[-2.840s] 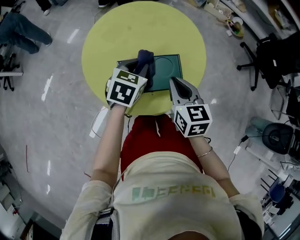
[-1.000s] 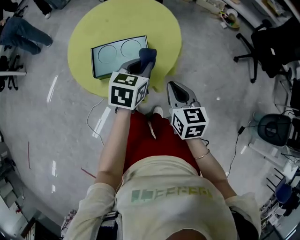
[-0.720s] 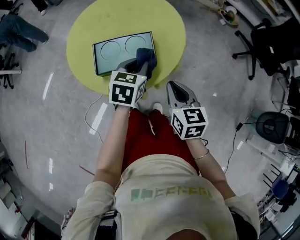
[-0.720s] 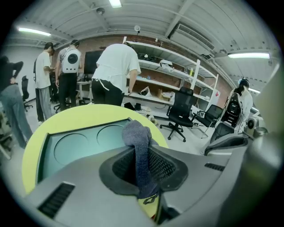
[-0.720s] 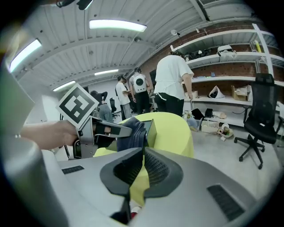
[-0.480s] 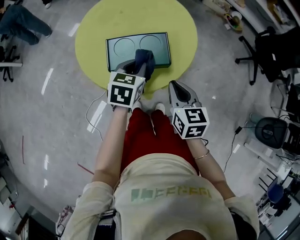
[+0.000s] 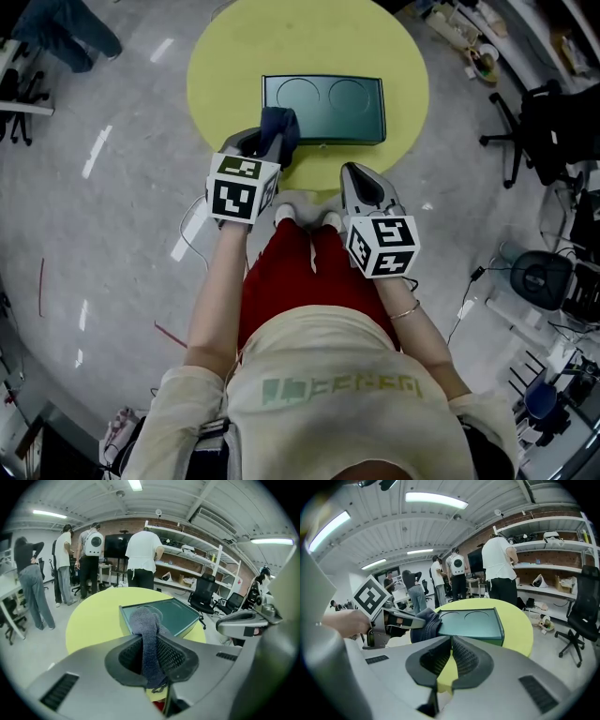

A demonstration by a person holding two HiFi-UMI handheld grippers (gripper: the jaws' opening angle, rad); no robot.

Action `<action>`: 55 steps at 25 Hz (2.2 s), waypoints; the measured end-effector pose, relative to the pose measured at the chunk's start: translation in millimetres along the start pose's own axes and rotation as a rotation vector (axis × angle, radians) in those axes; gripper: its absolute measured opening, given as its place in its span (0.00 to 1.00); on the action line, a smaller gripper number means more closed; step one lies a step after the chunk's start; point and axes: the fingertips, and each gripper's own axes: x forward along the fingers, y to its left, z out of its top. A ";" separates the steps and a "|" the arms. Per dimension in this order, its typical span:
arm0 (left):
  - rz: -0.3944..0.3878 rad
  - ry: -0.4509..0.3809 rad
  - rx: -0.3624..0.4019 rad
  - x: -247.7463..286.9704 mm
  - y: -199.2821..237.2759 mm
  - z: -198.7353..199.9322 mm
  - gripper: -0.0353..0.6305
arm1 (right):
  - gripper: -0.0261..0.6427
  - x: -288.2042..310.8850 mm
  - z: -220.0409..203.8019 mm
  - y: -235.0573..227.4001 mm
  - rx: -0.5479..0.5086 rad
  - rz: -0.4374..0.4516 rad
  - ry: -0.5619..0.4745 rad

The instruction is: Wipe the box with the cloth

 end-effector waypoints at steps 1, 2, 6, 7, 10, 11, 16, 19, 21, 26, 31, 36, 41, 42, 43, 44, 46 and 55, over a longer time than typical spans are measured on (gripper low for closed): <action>0.003 -0.003 -0.006 -3.8 5.7 -1.5 0.15 | 0.10 1.5 -0.1 3.2 -0.001 0.000 0.002; 0.004 -0.006 -0.012 -8.1 10.8 -3.2 0.15 | 0.10 2.3 -0.6 6.5 -0.002 0.000 0.002; 0.036 -0.012 -0.024 -27.8 21.9 -15.3 0.15 | 0.10 -3.2 -7.6 15.3 -0.006 0.001 0.002; 0.052 -0.012 -0.027 -32.3 22.3 -18.6 0.15 | 0.10 -6.7 -9.3 13.9 -0.006 0.001 0.001; 0.115 -0.012 -0.035 -45.5 24.0 -28.7 0.15 | 0.10 -19.6 -12.1 4.3 -0.002 -0.005 -0.013; 0.141 -0.013 -0.039 -49.7 24.1 -32.2 0.15 | 0.10 -25.2 -13.1 -0.5 0.000 -0.008 -0.019; 0.221 -0.024 -0.051 -66.0 -9.7 -47.4 0.15 | 0.10 -68.0 -26.9 -34.3 0.018 -0.029 -0.043; 0.187 -0.027 -0.045 -58.7 -54.6 -49.8 0.15 | 0.10 -89.9 -39.1 -58.1 0.032 -0.041 -0.043; 0.137 -0.029 -0.026 -46.2 -88.0 -48.0 0.15 | 0.10 -102.4 -46.5 -71.6 0.043 -0.051 -0.044; -0.028 -0.017 0.053 -0.4 -175.4 -37.8 0.15 | 0.10 -134.7 -69.8 -105.5 0.077 -0.097 -0.035; -0.150 0.007 0.143 48.1 -233.2 -25.6 0.15 | 0.10 -155.3 -91.6 -134.6 0.125 -0.163 -0.021; -0.197 0.048 0.191 88.2 -239.0 -19.5 0.15 | 0.10 -150.0 -99.0 -147.2 0.158 -0.213 -0.003; -0.198 0.074 0.129 109.1 -219.0 -31.0 0.15 | 0.10 -139.2 -112.6 -146.6 0.171 -0.224 0.037; -0.198 0.076 0.117 110.6 -213.8 -32.4 0.15 | 0.10 -135.3 -113.2 -145.6 0.170 -0.222 0.041; -0.199 0.077 0.105 111.3 -207.7 -33.4 0.15 | 0.10 -130.2 -112.4 -143.6 0.168 -0.219 0.044; -0.199 0.078 0.094 111.0 -200.3 -34.1 0.15 | 0.10 -123.8 -110.4 -140.3 0.165 -0.215 0.047; -0.196 0.083 0.073 107.1 -182.8 -35.7 0.15 | 0.10 -108.9 -103.8 -130.4 0.156 -0.202 0.053; -0.167 0.085 -0.010 69.5 -112.0 -41.8 0.15 | 0.10 -56.9 -73.5 -76.6 0.100 -0.130 0.073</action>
